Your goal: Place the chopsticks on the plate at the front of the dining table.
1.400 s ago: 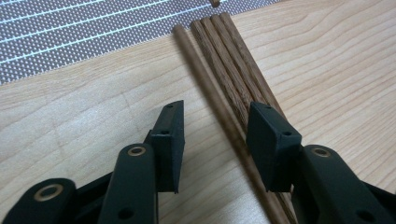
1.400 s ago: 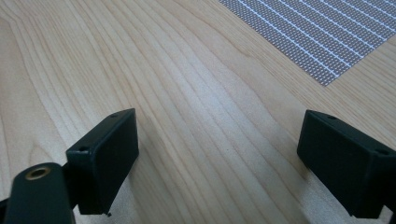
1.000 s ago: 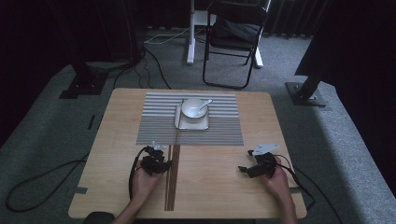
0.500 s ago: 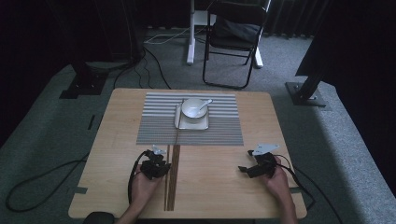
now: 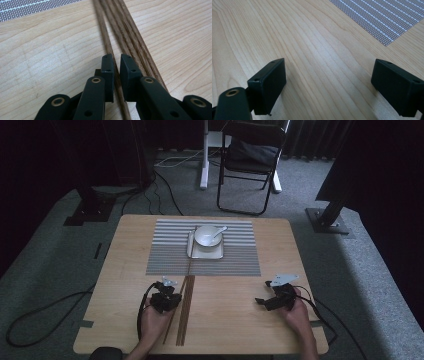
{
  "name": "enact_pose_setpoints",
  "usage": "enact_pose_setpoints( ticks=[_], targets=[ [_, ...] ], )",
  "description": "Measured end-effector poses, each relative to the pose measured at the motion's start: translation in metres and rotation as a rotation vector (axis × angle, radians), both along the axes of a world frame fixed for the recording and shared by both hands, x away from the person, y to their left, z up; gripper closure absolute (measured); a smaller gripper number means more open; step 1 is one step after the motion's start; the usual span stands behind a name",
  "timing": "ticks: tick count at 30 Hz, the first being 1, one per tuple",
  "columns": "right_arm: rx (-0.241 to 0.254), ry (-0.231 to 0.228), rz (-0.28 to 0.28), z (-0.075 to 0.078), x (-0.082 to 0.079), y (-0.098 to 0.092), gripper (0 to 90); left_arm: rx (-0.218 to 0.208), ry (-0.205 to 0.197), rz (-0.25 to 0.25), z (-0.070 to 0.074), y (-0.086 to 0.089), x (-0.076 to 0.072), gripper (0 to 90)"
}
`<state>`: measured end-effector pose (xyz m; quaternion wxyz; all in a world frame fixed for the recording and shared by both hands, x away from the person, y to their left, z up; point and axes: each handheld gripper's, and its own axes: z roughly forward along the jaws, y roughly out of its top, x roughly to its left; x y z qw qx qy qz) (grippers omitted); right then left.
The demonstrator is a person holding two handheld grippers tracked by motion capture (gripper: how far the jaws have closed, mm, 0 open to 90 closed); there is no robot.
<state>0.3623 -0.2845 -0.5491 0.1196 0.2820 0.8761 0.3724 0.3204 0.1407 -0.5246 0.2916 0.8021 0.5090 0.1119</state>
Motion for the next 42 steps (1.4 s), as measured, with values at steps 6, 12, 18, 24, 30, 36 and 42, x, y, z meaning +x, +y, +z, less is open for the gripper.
enact_pose_setpoints(
  ticks=[6, 12, 18, 24, 30, 36, 42],
  targets=[
    [0.0, 0.0, 0.0, 0.0, 0.0, 0.0, 12.1, -0.003, -0.004, 0.004, 0.0, 0.0, 0.0, 83.0],
    [0.0, 0.0, 0.0, 0.0, 0.0, 0.0, 12.1, -0.002, -0.008, 0.014, -0.001, 0.002, -0.001, 83.9],
    [0.0, 0.0, 0.0, 0.0, 0.0, 0.0, 12.1, -0.003, -0.015, 0.017, 0.001, 0.002, -0.002, 84.0],
    [0.0, 0.0, 0.0, 0.0, 0.0, 0.0, 12.1, -0.004, -0.026, 0.023, 0.004, 0.004, -0.005, 84.0],
    [0.0, 0.0, 0.0, 0.0, 0.0, 0.0, 12.1, -0.002, -0.039, 0.024, 0.007, 0.005, -0.009, 84.0],
    [0.0, 0.0, 0.0, 0.0, 0.0, 0.0, 12.1, 0.002, -0.052, 0.033, 0.008, 0.006, -0.01, 84.0],
    [0.0, 0.0, 0.0, 0.0, 0.0, 0.0, 12.1, 0.007, -0.055, 0.035, 0.008, 0.007, -0.009, 84.0]
  ],
)
